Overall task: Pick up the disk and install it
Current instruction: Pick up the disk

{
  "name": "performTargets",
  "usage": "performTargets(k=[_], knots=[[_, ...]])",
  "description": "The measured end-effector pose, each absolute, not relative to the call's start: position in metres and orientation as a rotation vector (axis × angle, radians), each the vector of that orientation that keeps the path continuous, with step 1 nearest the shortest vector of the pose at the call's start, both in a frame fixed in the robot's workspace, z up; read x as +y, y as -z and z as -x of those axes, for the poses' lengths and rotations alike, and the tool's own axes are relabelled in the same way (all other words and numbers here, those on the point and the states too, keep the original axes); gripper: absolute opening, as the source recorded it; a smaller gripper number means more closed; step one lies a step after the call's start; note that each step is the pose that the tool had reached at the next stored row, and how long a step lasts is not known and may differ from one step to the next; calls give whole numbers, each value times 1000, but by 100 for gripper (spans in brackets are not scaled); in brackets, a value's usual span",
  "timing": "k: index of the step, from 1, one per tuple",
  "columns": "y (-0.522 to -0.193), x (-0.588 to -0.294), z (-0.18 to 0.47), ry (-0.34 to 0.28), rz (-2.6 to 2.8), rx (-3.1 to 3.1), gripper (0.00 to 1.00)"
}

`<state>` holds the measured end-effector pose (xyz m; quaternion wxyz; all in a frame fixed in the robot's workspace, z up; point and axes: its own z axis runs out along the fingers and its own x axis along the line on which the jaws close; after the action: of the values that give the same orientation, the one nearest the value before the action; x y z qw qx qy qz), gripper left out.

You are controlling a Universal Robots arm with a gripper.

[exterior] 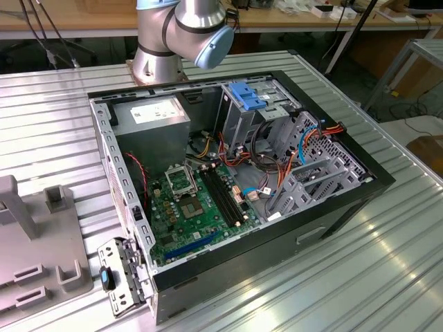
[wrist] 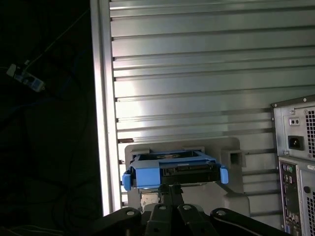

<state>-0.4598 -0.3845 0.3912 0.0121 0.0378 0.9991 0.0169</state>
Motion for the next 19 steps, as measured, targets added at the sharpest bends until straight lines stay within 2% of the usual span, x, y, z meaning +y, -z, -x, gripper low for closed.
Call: performTargets(k=[6,19], knots=[[-391,-384,460,-49,-103,3115,11],[-391,-384,460,-52,344,3103,11]])
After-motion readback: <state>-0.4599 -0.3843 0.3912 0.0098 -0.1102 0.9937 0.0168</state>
